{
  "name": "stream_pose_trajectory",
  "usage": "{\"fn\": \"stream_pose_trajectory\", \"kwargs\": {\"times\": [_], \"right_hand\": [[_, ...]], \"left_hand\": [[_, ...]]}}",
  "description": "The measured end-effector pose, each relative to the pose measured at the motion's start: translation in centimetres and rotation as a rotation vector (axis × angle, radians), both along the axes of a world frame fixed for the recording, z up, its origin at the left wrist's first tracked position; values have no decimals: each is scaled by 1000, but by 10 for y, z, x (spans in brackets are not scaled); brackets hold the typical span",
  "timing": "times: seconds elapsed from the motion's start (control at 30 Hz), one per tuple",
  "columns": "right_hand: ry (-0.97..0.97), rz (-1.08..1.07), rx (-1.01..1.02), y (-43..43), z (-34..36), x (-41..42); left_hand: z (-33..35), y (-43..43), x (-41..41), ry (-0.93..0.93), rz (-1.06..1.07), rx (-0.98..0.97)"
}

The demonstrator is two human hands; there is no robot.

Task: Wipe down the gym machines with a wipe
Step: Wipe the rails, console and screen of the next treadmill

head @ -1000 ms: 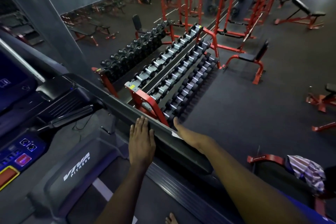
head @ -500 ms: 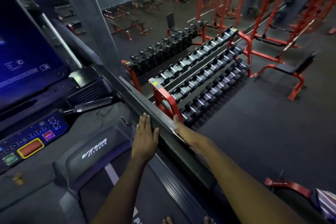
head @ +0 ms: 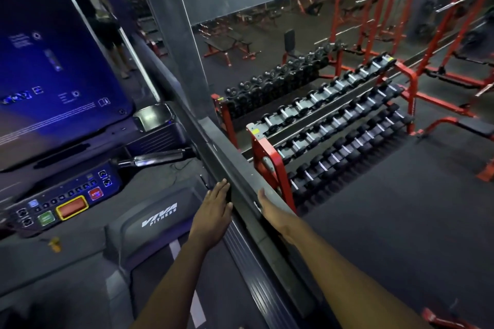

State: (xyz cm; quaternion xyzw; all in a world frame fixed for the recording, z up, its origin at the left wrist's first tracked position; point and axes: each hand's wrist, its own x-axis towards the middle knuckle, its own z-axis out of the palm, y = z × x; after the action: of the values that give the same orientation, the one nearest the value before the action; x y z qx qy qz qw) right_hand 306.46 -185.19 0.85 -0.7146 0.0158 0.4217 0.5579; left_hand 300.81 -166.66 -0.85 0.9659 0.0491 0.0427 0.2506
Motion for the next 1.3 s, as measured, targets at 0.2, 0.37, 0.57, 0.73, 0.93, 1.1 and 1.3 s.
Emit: {"fn": "stream_pose_trajectory", "kwargs": {"times": [0.2,0.37,0.57,0.73,0.93,1.1,1.3], "right_hand": [[-21,43,4,15,-9,18],[-35,16,143,39,-2,38],[-46,-20,65,66,-8,64],[-24,-74,105,96,-25,89],[-12,-59,218,123,-7,118],[-140,-122,-74,135,-26,126],[-34,-5,31,157,-7,135]], "left_hand": [[-1,23,25,-6,3,63],[5,55,55,59,17,106],[7,94,84,107,-3,142],[3,118,99,112,-50,143],[0,148,113,128,-49,133],[-6,161,113,108,-88,59],[-6,161,114,47,-63,-39]]}}
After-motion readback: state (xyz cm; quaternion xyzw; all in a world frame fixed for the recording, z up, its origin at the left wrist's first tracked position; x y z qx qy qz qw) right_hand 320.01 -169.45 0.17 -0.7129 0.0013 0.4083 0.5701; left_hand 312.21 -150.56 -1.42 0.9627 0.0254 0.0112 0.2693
